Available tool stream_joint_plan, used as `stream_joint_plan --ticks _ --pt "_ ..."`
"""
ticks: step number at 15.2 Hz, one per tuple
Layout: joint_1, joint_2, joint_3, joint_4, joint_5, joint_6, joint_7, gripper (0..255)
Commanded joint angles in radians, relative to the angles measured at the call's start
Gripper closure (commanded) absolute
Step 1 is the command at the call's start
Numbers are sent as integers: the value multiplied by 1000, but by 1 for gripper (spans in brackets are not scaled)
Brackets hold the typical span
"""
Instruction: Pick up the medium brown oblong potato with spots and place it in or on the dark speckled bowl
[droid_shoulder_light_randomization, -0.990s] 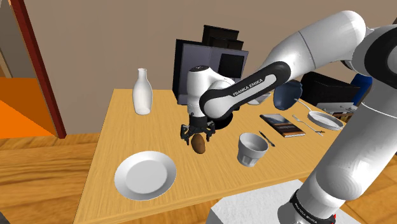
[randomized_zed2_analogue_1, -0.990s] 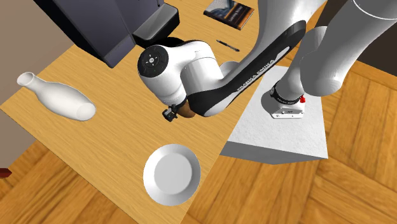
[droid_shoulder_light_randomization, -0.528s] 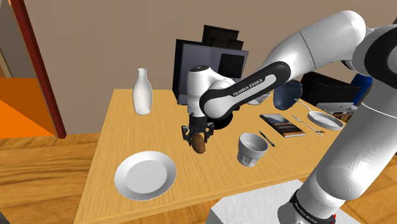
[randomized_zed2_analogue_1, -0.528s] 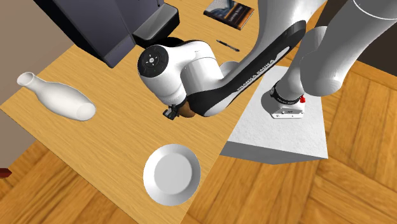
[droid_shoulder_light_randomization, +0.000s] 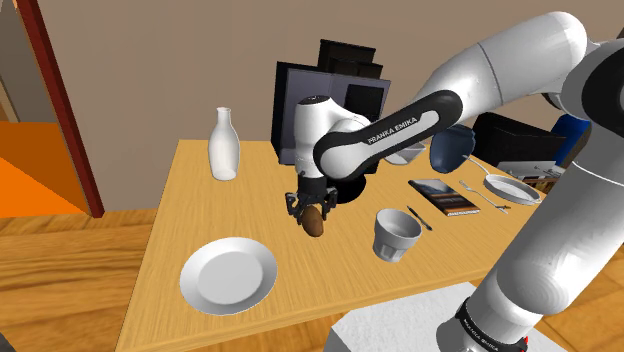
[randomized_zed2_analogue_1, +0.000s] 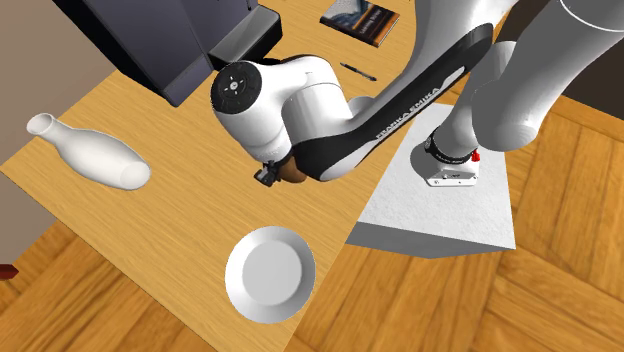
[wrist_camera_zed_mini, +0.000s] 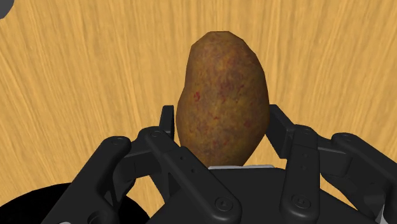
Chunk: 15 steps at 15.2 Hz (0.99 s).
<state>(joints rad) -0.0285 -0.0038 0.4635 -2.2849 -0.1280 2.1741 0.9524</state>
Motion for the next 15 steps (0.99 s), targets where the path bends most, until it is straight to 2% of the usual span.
stream_joint_plan --ticks 1,15 --pt "-1 -19 -1 7 12 -23 -11 255" --pt "0 -115 -10 108 66 -207 -67 255"
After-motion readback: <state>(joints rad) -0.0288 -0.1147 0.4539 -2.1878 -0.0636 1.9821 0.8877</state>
